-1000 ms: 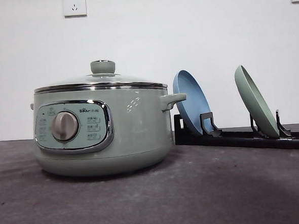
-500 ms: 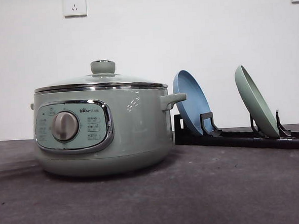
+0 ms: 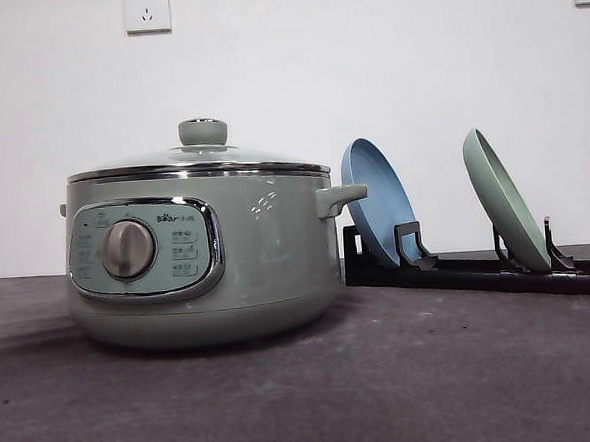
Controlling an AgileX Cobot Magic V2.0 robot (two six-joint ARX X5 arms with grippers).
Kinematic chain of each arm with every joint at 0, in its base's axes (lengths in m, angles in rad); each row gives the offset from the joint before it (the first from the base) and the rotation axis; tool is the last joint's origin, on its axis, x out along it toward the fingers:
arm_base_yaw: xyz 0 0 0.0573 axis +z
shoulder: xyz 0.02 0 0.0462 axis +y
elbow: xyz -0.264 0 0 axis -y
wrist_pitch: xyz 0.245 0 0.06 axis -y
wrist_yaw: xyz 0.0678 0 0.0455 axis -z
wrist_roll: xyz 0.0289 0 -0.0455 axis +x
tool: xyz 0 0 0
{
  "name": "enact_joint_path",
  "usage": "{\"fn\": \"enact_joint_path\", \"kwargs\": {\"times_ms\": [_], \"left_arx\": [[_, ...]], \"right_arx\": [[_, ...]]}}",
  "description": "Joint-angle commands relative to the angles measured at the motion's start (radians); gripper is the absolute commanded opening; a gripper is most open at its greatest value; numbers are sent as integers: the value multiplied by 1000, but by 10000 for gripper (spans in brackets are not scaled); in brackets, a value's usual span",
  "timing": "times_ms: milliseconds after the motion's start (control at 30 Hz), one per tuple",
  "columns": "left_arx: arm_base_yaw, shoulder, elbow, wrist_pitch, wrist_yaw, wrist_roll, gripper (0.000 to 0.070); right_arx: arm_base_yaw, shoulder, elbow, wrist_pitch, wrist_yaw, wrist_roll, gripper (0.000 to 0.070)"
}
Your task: Transfer potato from steamer to green plate
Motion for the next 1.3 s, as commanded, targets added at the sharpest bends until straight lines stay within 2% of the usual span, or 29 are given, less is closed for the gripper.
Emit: {"fn": "enact_joint_path", "kwargs": {"times_ms": [0,100,300,467,500,567,600,667,733,800,833,867,1100,1267], "left_arx": [[-13,6,20,15,6,43,2],[-29,7,20,29,6,50,9],[-35,18,20,39,6,68,204],[-35,31,20,57,6,68,220],[-35,32,20,57,6,68,257],[-37,38,20,59,6,67,405],[-38,40,20,59,6,67,489],[-42,45,20,61,6,68,637],[-47,50,20,63,6,68,700],[-50,51,20,67,6,67,700],[-50,52,20,69,6,67,700],[-50,52,20,70,6,67,700],[-50,52,20,70,6,60,700],[-50,57,20,72,6,61,700]], "right_arx": [[12,29,15,-16,-24,-66,4],[30,62,15,-22,-20,-77,4],[36,80,15,-16,-17,-98,4],[36,79,15,-13,-11,-131,5],[36,79,15,-13,-11,-131,6],[36,80,15,-13,-11,-131,15],[36,80,15,-12,-11,-131,47],[36,80,15,-7,-11,-130,210],[36,80,15,-2,-11,-130,420],[36,80,15,2,-11,-127,572],[36,80,15,3,-11,-125,630],[36,80,15,3,-11,-123,651],[36,80,15,6,-11,-105,659],[36,111,15,84,16,31,658]]}}
